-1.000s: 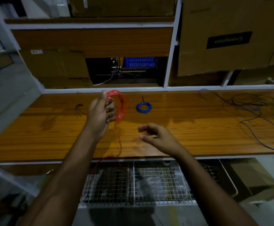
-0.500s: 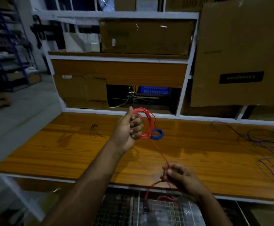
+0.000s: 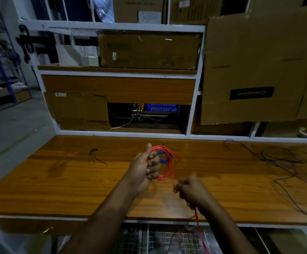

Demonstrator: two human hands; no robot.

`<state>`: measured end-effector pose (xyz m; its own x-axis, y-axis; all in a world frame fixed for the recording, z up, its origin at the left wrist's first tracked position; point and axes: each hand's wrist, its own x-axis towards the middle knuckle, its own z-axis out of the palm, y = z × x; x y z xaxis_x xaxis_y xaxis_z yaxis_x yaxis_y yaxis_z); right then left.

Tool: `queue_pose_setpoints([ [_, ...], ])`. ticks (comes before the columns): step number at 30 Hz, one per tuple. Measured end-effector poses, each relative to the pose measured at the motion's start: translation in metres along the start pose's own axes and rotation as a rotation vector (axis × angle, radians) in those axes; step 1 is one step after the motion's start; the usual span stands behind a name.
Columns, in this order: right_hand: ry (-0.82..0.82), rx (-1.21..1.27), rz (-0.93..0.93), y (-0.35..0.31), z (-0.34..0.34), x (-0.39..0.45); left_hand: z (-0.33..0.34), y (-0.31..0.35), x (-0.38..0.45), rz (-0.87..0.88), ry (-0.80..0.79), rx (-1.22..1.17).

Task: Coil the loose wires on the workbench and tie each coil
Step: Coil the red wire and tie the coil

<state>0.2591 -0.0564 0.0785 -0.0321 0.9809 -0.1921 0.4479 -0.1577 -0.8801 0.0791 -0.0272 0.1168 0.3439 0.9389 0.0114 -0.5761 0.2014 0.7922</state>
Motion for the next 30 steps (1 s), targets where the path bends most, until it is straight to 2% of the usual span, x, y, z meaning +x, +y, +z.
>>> queue_pose_setpoints([
  [3,-0.142,-0.122,-0.018,-0.006,0.002,-0.012,-0.006,0.002,0.003,0.037,0.065,-0.082],
  [5,-0.210,-0.159,-0.104,-0.017,0.001,-0.021,-0.008,0.002,0.004,0.050,0.099,-0.114],
  [8,-0.258,-0.227,-0.250,-0.031,-0.001,-0.030,-0.007,-0.002,0.005,0.058,0.112,-0.106],
  [12,-0.302,-0.258,-0.315,-0.041,-0.009,-0.034,-0.002,-0.004,0.005,0.066,0.123,-0.068],
  [15,-0.126,-0.355,-0.361,-0.042,-0.017,-0.032,-0.004,0.000,0.004,0.062,0.126,-0.077],
  [19,0.255,-0.235,-0.380,-0.039,-0.028,-0.028,-0.008,0.004,0.003,0.019,0.102,-0.119],
  [22,0.469,-0.196,-0.433,-0.033,-0.025,-0.019,-0.006,0.004,0.002,-0.013,0.052,-0.162],
  [24,0.583,-0.182,-0.395,-0.025,-0.021,-0.009,-0.003,0.006,0.001,-0.033,-0.006,-0.184],
  [27,0.622,-0.371,-0.263,-0.009,-0.022,0.008,0.000,0.012,-0.002,-0.048,-0.089,-0.221],
  [30,0.400,-0.650,-0.193,-0.001,-0.015,0.010,0.000,0.017,-0.002,-0.022,-0.098,-0.259],
])
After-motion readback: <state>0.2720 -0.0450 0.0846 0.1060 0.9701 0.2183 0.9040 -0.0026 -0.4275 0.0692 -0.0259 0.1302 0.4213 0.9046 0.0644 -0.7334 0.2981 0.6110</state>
